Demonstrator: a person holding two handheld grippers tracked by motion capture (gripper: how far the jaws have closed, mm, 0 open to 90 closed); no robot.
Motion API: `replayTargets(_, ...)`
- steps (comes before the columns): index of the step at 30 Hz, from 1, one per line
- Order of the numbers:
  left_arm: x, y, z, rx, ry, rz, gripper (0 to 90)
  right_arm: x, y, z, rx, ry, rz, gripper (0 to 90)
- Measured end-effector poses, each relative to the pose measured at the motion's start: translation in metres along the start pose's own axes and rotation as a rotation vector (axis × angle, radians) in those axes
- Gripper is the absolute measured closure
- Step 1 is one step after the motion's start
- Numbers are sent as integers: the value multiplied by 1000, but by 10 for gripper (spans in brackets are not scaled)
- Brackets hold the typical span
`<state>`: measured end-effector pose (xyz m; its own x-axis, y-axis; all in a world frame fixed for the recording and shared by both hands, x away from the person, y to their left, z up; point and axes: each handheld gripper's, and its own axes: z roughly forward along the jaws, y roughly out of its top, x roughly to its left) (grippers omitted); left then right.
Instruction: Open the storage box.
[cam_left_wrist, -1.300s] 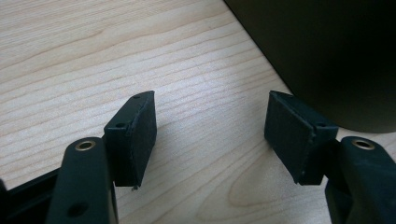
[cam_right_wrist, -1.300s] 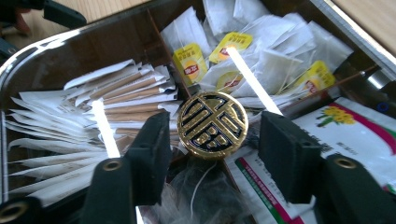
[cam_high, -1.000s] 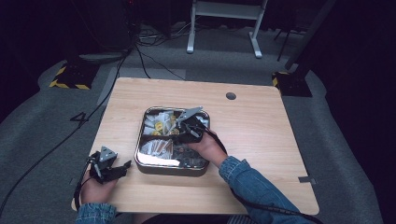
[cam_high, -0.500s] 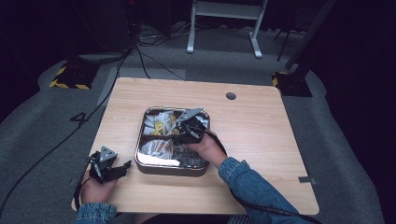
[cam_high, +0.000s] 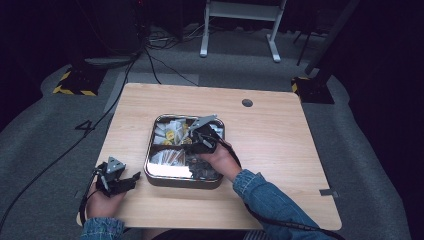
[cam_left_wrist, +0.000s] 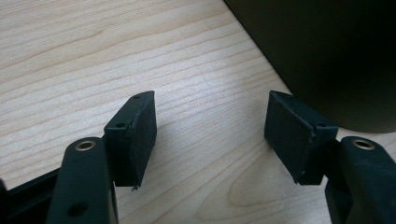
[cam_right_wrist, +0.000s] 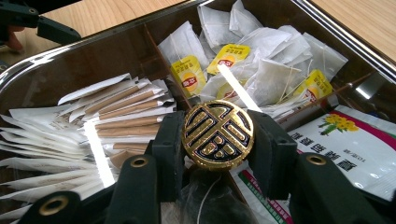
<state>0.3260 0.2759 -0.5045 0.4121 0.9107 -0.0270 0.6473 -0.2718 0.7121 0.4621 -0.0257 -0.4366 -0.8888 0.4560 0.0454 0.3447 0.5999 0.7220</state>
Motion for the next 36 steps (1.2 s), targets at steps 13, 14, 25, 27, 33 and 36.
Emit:
replayTargets(13, 0, 0, 0, 3, -1, 0, 350, 0, 14, -20, -35, 5, -16, 590)
replayTargets(14, 0, 0, 0, 3, -1, 0, 350, 0, 14, -20, -35, 5, -16, 590)
replayTargets(25, -1, 0, 0, -1, 4, 3, 362, -6, 18, -68, -133, -4, -27, 590)
replayTargets(27, -1, 0, -1, -3, 3, 5, 370, -7, 18, -72, -139, -5, -28, 590)
replayTargets(33, -1, 0, -2, 3, 7, 9, 407, -11, 14, -97, -160, -23, -35, 589)
replayTargets(36, 0, 1, -4, -10, 10, 8, 409, -15, 11, -106, -165, -32, -36, 589)
